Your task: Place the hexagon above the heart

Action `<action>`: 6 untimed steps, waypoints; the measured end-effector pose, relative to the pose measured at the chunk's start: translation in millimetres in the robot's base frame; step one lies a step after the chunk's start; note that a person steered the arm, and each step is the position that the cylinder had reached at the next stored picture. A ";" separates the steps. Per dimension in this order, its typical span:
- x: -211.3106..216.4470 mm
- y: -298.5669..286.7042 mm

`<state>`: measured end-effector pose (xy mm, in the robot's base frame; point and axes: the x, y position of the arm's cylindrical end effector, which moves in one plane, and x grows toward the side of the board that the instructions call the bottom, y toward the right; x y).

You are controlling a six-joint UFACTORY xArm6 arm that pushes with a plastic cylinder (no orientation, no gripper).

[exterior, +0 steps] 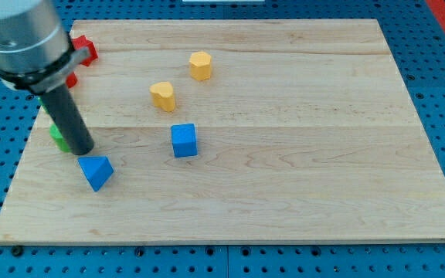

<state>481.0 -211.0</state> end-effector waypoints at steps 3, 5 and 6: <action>-32.0 89.7; -78.1 182.0; -145.6 237.1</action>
